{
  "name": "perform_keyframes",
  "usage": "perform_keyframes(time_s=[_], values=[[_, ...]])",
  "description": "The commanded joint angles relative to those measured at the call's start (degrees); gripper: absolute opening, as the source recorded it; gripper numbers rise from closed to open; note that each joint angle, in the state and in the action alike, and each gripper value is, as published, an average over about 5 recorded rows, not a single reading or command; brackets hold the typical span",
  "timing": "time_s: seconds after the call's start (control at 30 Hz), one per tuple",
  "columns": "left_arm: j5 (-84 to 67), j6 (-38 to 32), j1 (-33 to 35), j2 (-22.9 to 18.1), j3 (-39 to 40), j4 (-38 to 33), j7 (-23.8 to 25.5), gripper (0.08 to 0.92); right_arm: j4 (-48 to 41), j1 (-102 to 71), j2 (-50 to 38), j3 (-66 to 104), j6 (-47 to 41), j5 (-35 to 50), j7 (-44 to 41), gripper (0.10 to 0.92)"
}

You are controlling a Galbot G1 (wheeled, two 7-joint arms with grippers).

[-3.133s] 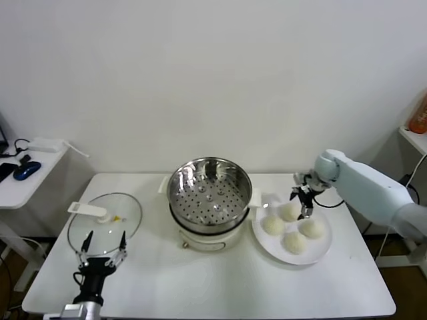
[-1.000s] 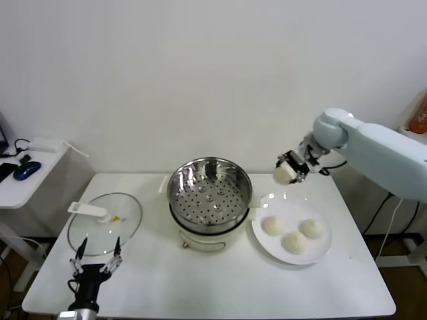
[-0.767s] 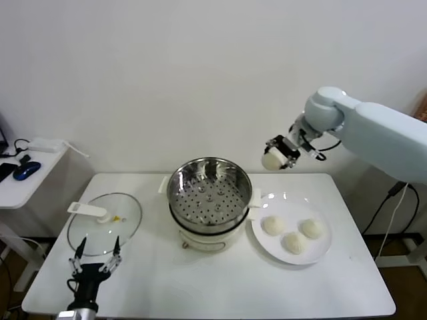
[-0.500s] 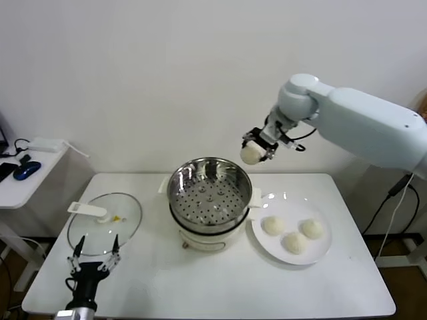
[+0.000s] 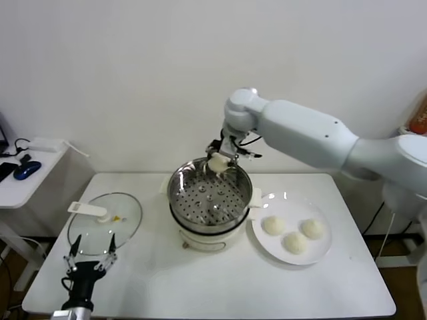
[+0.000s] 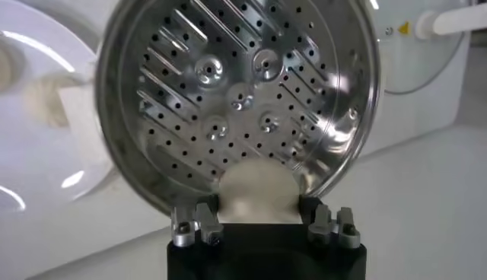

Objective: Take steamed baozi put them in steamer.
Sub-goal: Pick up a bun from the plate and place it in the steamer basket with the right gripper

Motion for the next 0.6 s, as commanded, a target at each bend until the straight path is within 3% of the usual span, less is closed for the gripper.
perform_keyframes(time_s=[0.03, 0.6], values=[[-0.4, 0.3, 0.1, 0.1, -0.1, 0.2, -0.4, 0.823, -4.8, -5.7, 5.3, 2.4, 5.6, -12.6, 0.3, 0.679], [-0.8, 0.8, 0.1, 0.2, -0.1, 0.8, -0.6, 0.823, -9.3, -11.4, 8.0, 6.8, 7.8, -19.1, 0.7, 0.701]])
